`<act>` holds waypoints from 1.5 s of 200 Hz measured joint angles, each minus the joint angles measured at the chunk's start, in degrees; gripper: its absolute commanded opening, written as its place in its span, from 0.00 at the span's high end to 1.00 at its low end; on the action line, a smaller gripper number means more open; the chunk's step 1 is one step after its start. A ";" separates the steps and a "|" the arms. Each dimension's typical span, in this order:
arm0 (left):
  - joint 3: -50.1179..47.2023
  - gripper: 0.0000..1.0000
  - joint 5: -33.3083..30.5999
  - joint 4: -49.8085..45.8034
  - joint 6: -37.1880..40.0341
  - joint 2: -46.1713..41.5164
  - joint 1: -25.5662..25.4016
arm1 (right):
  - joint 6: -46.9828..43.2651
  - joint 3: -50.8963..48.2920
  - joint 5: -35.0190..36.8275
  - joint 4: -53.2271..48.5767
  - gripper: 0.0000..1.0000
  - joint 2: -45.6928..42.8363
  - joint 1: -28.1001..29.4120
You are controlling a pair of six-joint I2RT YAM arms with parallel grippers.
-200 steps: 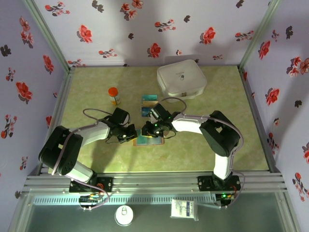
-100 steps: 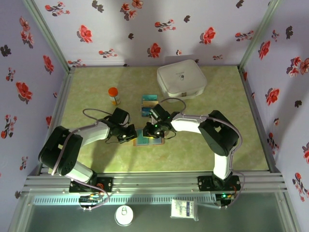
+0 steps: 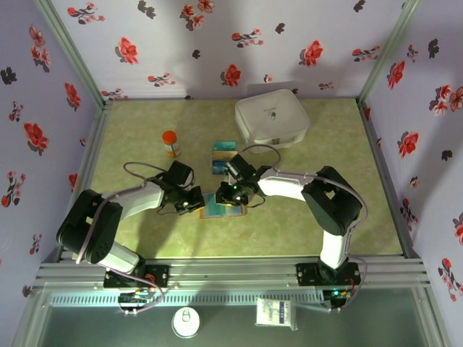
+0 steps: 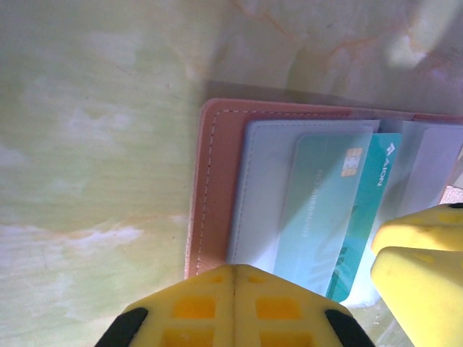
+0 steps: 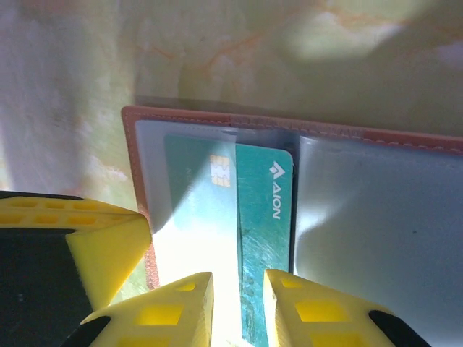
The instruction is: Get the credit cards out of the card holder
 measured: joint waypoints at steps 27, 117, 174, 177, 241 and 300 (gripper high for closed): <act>1.20 0.99 0.00 -0.48 0.00 -0.17 -0.17 | -0.46 0.00 0.24 -0.13 0.73 -0.90 -0.44; 2.14 1.00 0.04 -0.13 -0.04 2.49 -1.46 | -0.70 -0.17 -0.55 0.17 0.72 -0.22 -1.86; 2.71 1.00 0.15 0.61 -0.02 3.65 -1.46 | -0.63 -1.62 -1.81 2.21 0.72 0.96 -2.16; 2.78 1.00 0.17 0.63 -0.04 3.72 -1.46 | -0.61 -1.70 -1.99 2.43 0.73 0.96 -2.23; 3.02 1.00 0.24 0.61 -0.02 3.96 -1.49 | 1.49 -4.79 -4.83 8.76 0.80 0.96 -2.73; 3.02 1.00 0.24 0.59 -0.04 3.96 -1.46 | 3.85 -7.02 -6.86 13.09 0.86 0.96 -3.21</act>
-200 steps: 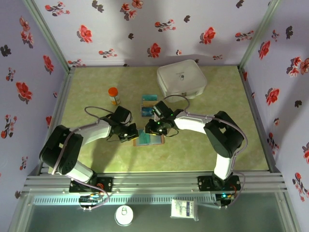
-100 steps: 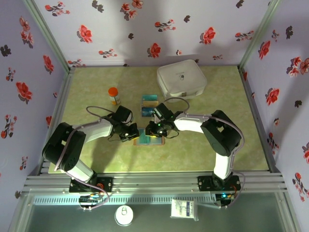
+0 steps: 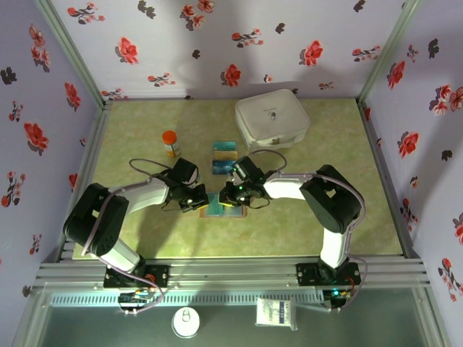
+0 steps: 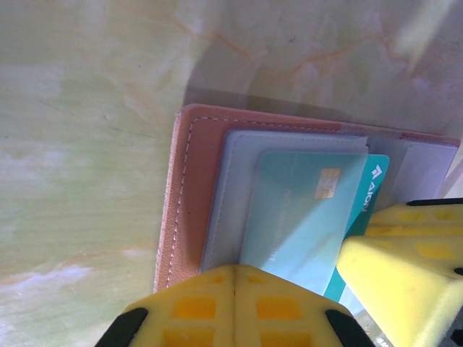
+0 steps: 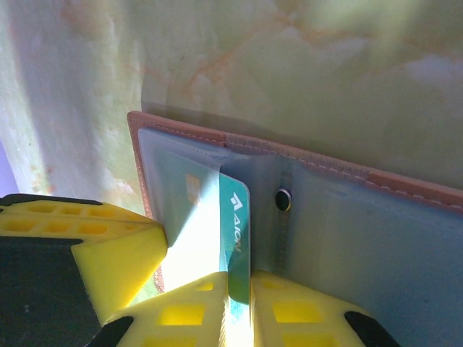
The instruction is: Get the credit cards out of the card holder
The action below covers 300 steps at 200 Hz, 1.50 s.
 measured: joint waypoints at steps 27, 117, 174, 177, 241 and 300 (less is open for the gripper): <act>0.00 1.00 -0.04 0.00 0.00 0.00 0.00 | 0.76 -1.01 -0.85 2.05 0.90 0.00 -0.33; 0.00 1.00 -0.22 0.02 0.00 0.00 0.00 | 0.09 -2.86 -0.55 1.22 0.94 -4.46 -1.81; -0.02 1.00 -0.26 -0.04 0.00 -0.15 0.00 | -4.37 -2.40 2.89 -8.70 0.94 -8.28 -3.39; -0.02 1.00 -0.26 -0.07 0.00 -0.15 0.00 | -4.48 -2.27 3.08 -9.29 0.94 -8.41 -3.39; -0.02 1.00 -0.70 -1.29 0.00 -0.76 0.00 | -6.45 -0.26 4.79 -14.51 0.94 -9.22 -3.37; 0.24 1.00 -0.63 -1.51 -0.02 -1.40 -0.13 | -7.19 2.60 5.07 -16.20 0.93 -8.04 -3.15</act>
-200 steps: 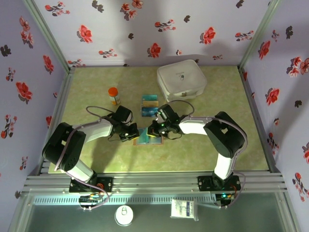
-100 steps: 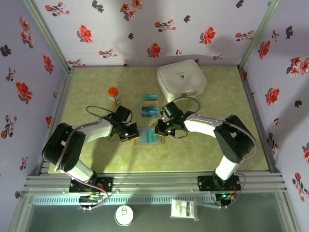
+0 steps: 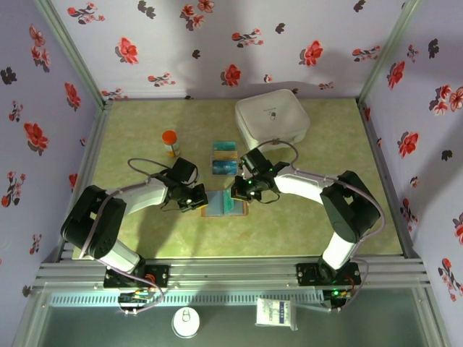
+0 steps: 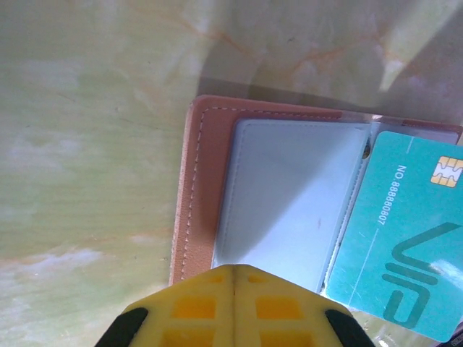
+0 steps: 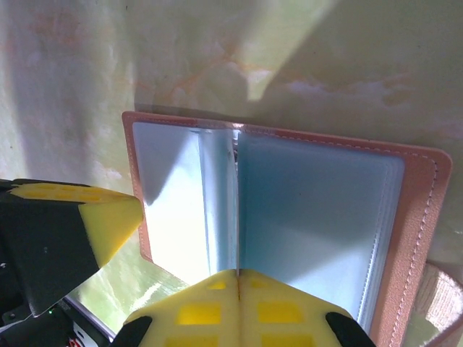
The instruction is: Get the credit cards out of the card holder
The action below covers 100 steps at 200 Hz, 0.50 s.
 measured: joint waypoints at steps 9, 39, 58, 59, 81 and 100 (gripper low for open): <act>0.28 1.00 0.02 -0.09 0.00 0.00 -0.11 | -0.17 0.22 0.17 -0.24 0.92 0.33 0.04; 1.20 1.00 0.44 0.02 0.00 0.37 -0.52 | -0.35 0.87 0.35 -0.90 0.87 1.27 0.35; 1.42 1.00 0.57 0.26 0.02 1.42 -0.92 | -0.22 1.07 0.35 -0.87 0.83 1.60 0.61; 1.44 1.00 0.59 0.24 0.02 1.49 -0.92 | -0.24 1.07 0.35 -0.87 0.83 1.62 0.63; 1.44 1.00 1.05 0.44 0.02 2.80 -1.14 | -0.11 1.11 0.33 -0.83 0.83 2.10 1.01; 1.51 1.00 1.49 1.16 0.02 3.17 -1.18 | 0.13 1.11 0.33 -0.74 0.85 2.64 1.36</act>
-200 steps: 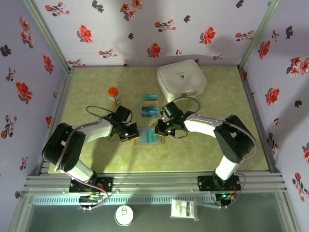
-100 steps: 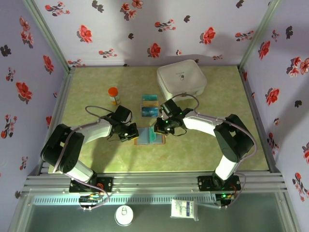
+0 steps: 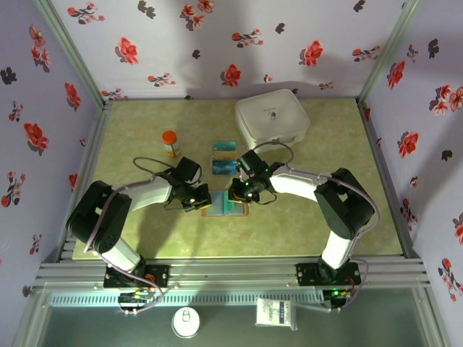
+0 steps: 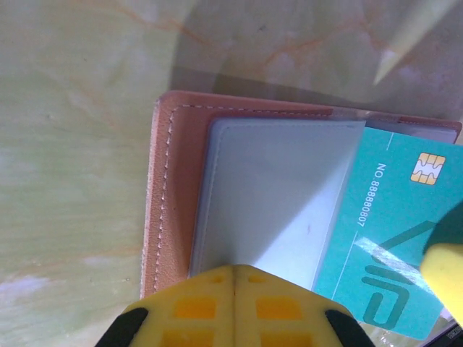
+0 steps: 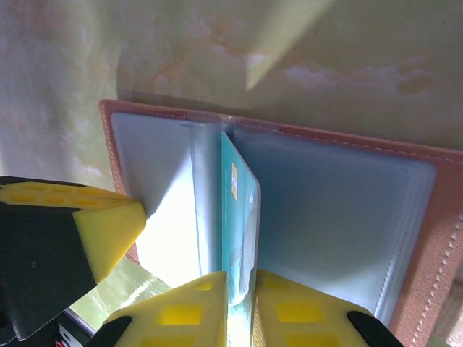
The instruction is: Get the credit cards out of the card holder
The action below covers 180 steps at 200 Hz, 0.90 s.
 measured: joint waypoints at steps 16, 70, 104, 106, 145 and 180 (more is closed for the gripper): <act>0.11 1.00 0.39 0.68 0.00 0.39 -0.04 | 0.44 0.00 0.02 0.11 0.88 0.28 0.24; 1.11 1.00 0.98 1.88 -0.02 1.97 -1.07 | 1.07 0.00 0.02 0.48 0.93 0.33 0.44; 1.95 1.00 0.94 1.99 -0.22 2.89 -2.10 | 1.07 0.00 0.02 0.59 0.94 0.33 0.48; 1.97 1.00 0.94 2.01 -0.22 2.93 -2.14 | 1.07 0.00 0.02 0.57 0.94 0.33 0.48; 2.01 1.00 0.92 2.12 -0.42 2.99 -2.80 | 1.07 0.00 0.04 0.68 0.94 0.33 0.61; 2.01 1.00 0.28 1.75 -0.37 2.95 -2.82 | 0.92 0.15 0.68 0.02 0.94 0.02 0.83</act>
